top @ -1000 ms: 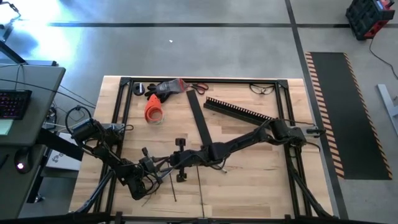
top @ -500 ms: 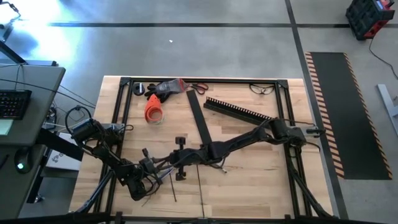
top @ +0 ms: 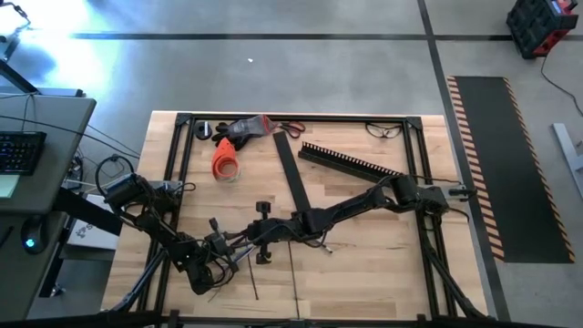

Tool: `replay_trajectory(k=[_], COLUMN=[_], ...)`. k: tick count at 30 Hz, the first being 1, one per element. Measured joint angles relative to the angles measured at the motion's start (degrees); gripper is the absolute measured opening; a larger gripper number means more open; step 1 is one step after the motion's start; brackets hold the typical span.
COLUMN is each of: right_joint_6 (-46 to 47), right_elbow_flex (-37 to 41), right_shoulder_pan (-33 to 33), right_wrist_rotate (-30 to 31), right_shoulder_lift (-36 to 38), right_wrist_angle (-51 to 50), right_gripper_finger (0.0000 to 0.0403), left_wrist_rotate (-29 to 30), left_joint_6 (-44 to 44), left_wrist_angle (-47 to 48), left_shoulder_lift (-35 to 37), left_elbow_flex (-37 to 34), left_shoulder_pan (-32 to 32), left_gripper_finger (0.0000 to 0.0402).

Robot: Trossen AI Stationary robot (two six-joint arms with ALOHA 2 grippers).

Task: Ziptie cables
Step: Wrap the black zip tie on the cables

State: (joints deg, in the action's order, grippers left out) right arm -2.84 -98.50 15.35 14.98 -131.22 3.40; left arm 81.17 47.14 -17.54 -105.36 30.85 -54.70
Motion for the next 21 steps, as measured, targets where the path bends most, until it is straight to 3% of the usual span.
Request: replay_trajectory(k=[7,11,16,21], right_joint_6=[-4.5,-1.4,1.3,7.0], right_elbow_flex=[0.0,0.0,0.0,0.0], right_shoulder_pan=[1.6,2.7,4.3,4.7], right_wrist_rotate=[4.9,8.1,16.6,19.2], right_shoulder_lift=[1.9,2.0,1.7,0.9], right_wrist_angle=[4.1,1.2,1.4,1.4], right_gripper_finger=[0.0,0.0,0.0,0.0], left_wrist_rotate=[-0.1,-0.1,-0.1,-0.1], left_joint_6=[-0.3,-0.3,-0.3,-0.3], left_wrist_angle=[0.1,0.1,0.1,0.1], left_shoulder_lift=[0.0,0.0,0.0,0.0], left_elbow_flex=[0.0,0.0,0.0,0.0], left_shoulder_pan=[0.0,0.0,0.0,0.0], left_gripper_finger=[0.0,0.0,0.0,0.0])
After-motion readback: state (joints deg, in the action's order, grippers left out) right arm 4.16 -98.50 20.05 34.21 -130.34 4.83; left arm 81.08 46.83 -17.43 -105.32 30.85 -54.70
